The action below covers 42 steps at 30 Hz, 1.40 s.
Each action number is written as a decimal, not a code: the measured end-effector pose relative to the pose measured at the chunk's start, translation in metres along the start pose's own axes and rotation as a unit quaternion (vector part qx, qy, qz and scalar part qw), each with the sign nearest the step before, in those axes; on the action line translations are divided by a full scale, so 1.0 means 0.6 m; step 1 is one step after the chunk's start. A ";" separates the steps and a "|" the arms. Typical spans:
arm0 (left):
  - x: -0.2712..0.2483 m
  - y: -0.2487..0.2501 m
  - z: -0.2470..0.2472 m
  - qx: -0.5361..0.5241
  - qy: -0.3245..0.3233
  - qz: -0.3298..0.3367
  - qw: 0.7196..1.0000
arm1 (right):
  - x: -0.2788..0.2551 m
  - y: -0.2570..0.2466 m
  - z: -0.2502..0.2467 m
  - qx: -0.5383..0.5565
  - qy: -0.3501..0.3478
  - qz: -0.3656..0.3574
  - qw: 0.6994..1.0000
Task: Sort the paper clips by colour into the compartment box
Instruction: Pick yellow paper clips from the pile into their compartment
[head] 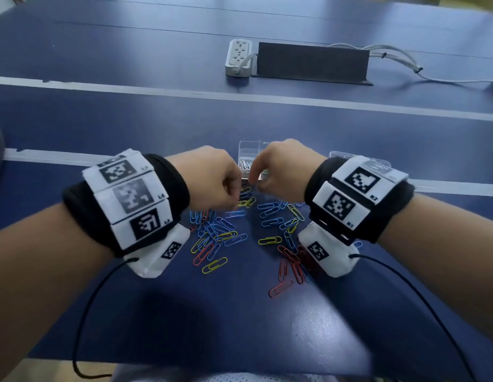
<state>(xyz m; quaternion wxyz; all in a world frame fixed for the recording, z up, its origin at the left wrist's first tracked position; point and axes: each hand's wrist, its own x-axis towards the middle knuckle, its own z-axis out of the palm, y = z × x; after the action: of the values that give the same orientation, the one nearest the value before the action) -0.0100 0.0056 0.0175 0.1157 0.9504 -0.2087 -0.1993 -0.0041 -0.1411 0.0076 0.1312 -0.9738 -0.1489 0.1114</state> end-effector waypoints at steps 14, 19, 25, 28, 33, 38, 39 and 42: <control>-0.008 -0.037 -0.009 -0.137 0.057 -0.005 0.989 | 0.010 -0.022 0.006 -0.104 -0.060 -0.015 0.993; 0.004 -0.039 -0.014 -0.196 0.083 -0.006 0.977 | 0.002 -0.010 -0.013 -0.052 -0.046 0.014 0.998; 0.063 -0.023 -0.023 -0.199 0.140 -0.029 0.970 | 0.020 0.007 -0.064 0.037 -0.019 0.089 0.995; 0.098 -0.010 -0.032 -0.173 0.158 -0.048 0.971 | 0.041 0.004 -0.076 0.078 -0.028 0.106 0.991; 0.118 -0.001 -0.039 -0.185 0.143 -0.080 0.969 | 0.072 -0.004 -0.077 0.085 -0.019 0.118 0.989; 0.109 -0.013 -0.040 -0.359 0.145 -0.102 0.916 | 0.070 -0.004 -0.079 0.130 0.005 0.116 0.985; 0.104 -0.016 -0.041 -0.374 0.146 -0.096 0.911 | 0.069 -0.003 -0.078 0.128 0.012 0.112 0.985; 0.087 -0.023 -0.040 -0.360 0.151 -0.069 0.918 | 0.061 0.003 -0.071 0.152 0.021 0.107 0.982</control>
<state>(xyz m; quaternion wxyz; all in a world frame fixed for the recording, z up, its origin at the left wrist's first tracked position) 0.0488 -0.0017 0.0177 0.4665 0.8752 -0.0371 -0.1224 0.0412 -0.1409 0.0405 0.2686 -0.9547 -0.0226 0.1260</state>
